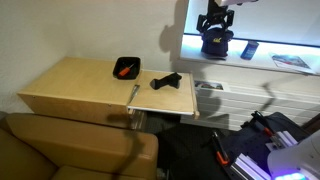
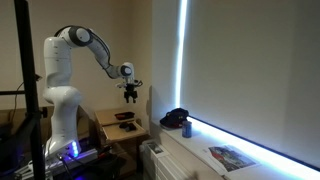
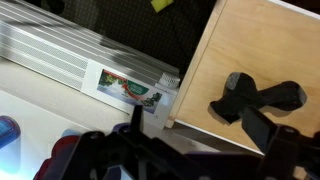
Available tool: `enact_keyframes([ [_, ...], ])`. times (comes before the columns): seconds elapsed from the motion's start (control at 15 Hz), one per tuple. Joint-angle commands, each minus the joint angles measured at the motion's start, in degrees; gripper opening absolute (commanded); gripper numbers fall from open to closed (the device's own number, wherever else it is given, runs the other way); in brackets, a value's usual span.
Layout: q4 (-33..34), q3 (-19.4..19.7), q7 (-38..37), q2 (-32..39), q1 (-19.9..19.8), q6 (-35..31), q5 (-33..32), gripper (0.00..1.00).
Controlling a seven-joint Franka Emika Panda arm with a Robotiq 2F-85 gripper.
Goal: Place the sock and the screwdriver on the top of the nightstand then close the pullout table
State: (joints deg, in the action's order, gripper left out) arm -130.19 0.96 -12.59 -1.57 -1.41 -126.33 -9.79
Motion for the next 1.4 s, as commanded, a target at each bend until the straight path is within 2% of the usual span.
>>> enact_keyframes([
  [0.0, 0.1, 0.3, 0.1, 0.0, -0.2, 0.2, 0.0, 1.00],
  [0.07, 0.7, 0.3, -2.0, 3.3, -0.3, 0.1, -0.7, 1.00],
  [0.13, 0.1, 0.0, -6.3, 6.2, 0.0, -3.3, -1.2, 1.00],
  [0.27, 0.2, -0.8, -9.7, 10.3, 1.1, -7.4, 6.7, 1.00],
  [0.47, 2.1, -1.8, -17.0, 16.9, 3.6, -15.7, 13.8, 1.00],
  [0.67, 4.7, -0.5, -26.4, 22.1, 7.4, -23.2, 16.1, 1.00],
  [0.8, 6.5, -2.4, -27.0, 23.0, 6.9, -19.0, 21.1, 1.00],
  [0.87, 4.2, -0.9, -26.3, 21.8, 7.8, -21.1, 17.9, 1.00],
  [1.0, 5.4, -1.4, -26.5, 22.8, 8.0, -20.9, 20.1, 1.00],
  [1.13, 6.7, -0.8, -27.1, 24.2, 8.4, -18.2, 18.7, 1.00],
  [1.2, 8.3, 0.6, -32.6, 27.2, 9.7, -19.8, 18.5, 1.00],
  [1.33, 10.7, 0.8, -39.1, 31.9, 10.4, -24.3, 21.1, 1.00],
])
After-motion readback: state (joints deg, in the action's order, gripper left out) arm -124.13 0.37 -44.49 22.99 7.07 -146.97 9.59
